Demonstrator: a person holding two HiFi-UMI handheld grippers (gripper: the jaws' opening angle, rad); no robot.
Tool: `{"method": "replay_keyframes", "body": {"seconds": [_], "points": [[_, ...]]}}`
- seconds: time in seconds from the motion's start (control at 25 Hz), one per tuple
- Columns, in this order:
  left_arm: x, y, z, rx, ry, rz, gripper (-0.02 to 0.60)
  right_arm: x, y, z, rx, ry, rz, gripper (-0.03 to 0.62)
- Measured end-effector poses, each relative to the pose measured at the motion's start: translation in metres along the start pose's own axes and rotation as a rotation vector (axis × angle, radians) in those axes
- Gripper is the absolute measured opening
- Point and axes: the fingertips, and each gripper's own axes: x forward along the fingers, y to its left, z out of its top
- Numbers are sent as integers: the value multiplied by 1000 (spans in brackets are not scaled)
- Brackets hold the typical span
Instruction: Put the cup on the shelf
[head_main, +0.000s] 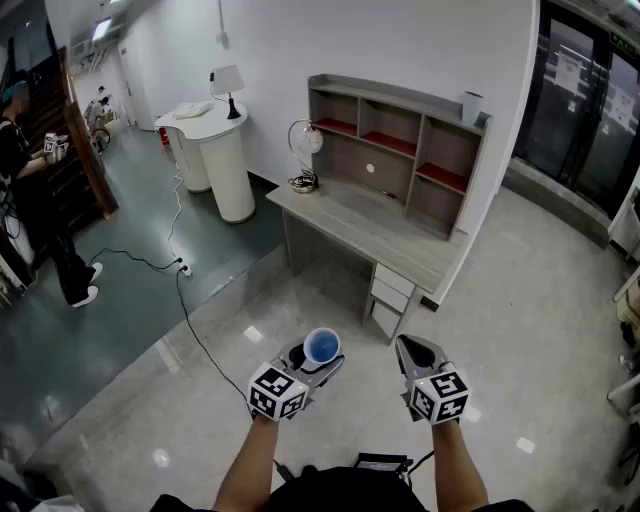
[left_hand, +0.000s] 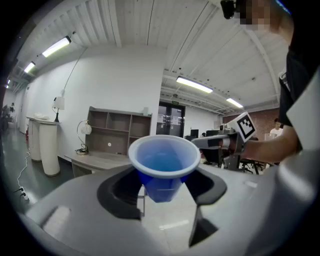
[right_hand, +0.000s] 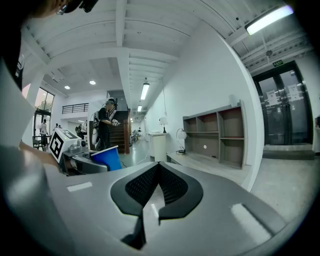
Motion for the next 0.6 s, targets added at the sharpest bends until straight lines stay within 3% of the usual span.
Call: {"method": "replay_keyframes", "body": {"seconds": [0.6], "points": [[-4, 0, 1, 3, -4, 11, 264, -1, 5, 3, -8, -14, 7, 11]]}}
